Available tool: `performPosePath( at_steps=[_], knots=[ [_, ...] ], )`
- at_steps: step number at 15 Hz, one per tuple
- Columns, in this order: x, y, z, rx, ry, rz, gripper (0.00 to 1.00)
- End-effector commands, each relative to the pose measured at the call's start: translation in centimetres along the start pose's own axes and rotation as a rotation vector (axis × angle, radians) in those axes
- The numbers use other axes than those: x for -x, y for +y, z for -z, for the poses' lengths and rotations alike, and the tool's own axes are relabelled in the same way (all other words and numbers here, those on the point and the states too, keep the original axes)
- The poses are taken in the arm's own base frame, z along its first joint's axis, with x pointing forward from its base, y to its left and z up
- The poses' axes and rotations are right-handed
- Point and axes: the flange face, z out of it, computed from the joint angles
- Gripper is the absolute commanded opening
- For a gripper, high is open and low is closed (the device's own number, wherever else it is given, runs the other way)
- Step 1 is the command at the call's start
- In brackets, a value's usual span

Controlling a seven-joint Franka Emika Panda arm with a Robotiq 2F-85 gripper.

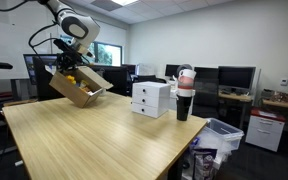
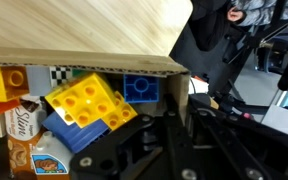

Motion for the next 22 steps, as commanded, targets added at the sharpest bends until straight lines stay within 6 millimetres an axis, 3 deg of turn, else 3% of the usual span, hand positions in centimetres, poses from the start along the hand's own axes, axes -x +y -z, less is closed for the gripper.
performPosePath(
  at_steps=[1, 3, 10, 22],
  knots=[
    [1.4, -1.6, -0.7, 0.143, 0.047, 0.031, 0.06],
    [1.8, -1.9, -1.3, 0.2, 0.062, 0.041, 0.06],
    [4.5, 1.0, -3.0, 0.322, 0.236, 0.021, 0.06],
    [6.0, 1.2, -8.0, 0.489, 0.384, 0.025, 0.03]
  ],
)
